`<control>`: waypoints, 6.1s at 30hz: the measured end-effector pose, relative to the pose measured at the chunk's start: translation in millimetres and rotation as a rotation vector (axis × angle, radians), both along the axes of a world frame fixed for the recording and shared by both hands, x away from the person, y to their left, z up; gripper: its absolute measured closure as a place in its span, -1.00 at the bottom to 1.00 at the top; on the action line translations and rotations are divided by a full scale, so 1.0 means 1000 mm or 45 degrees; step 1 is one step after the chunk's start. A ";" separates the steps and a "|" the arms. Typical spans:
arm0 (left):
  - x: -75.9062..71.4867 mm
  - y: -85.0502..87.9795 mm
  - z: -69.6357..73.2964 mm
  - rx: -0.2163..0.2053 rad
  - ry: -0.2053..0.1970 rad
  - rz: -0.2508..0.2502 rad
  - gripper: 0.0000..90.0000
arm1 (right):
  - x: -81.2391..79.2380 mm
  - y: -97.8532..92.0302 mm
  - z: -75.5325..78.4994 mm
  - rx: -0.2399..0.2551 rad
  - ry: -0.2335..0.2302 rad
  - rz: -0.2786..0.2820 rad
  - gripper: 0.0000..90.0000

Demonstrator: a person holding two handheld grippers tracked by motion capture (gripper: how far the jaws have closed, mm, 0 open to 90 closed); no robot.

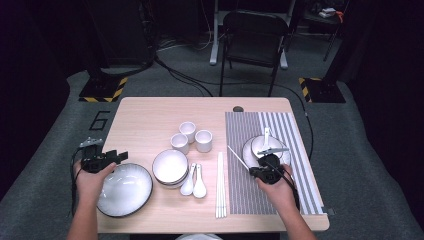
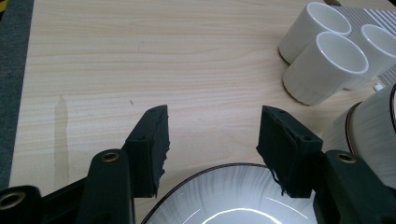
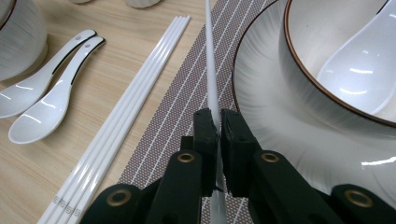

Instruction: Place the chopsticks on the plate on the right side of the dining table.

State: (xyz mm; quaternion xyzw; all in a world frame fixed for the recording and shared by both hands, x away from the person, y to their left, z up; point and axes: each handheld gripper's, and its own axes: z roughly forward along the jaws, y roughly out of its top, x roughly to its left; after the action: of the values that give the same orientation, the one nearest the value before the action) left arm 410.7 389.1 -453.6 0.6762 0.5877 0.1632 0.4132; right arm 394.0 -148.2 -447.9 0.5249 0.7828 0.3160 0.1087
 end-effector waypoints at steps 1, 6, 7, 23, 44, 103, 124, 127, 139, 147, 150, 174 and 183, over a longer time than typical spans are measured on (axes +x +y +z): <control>0.000 0.000 0.000 0.000 0.001 0.000 -0.04 | 0.000 0.000 0.001 0.004 0.000 -0.003 0.90; 0.000 0.000 0.000 -0.001 0.002 -0.001 -0.04 | 0.002 0.001 0.008 -0.021 -0.015 0.016 0.90; 0.000 0.000 0.000 -0.001 0.004 -0.001 -0.04 | 0.002 0.001 0.010 -0.018 -0.013 0.009 0.90; 0.000 0.000 0.000 0.000 0.004 -0.002 -0.04 | 0.013 -0.008 0.032 -0.023 -0.035 0.005 0.90; 0.001 0.001 -0.001 -0.003 0.003 -0.002 -0.04 | 0.027 -0.032 0.054 -0.042 -0.067 -0.075 0.90; -0.007 0.007 -0.003 0.004 0.016 0.026 -0.04 | 0.055 -0.103 0.045 -0.095 -0.003 -0.338 0.90; -0.007 0.008 -0.003 0.004 0.011 0.029 -0.04 | 0.056 -0.112 0.024 -0.075 0.049 -0.366 0.90; -0.007 0.008 -0.003 0.005 0.013 0.028 -0.04 | 0.057 -0.114 0.021 -0.075 0.047 -0.360 0.90; -0.006 0.007 -0.004 0.008 0.006 0.026 -0.04 | 0.060 -0.117 0.004 -0.069 0.079 -0.369 0.90; -0.006 0.007 -0.005 0.010 0.007 0.027 -0.04 | 0.060 -0.117 -0.006 -0.061 0.105 -0.377 0.90; -0.007 0.007 -0.005 0.016 0.010 0.024 -0.04 | 0.061 -0.117 -0.010 -0.059 0.115 -0.385 0.90; -0.006 0.007 -0.006 0.020 0.018 0.020 -0.04 | 0.067 -0.116 -0.019 -0.033 0.110 -0.375 0.89; -0.007 0.007 -0.006 0.011 0.021 0.024 -0.04 | 0.066 -0.117 -0.017 -0.017 0.091 -0.364 0.71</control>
State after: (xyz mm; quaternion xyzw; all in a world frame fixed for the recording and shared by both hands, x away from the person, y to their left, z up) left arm 404.1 396.2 -460.0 0.6738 0.5967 0.1641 0.4037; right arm 459.5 -265.2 -465.0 0.6412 0.7055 0.2733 0.1281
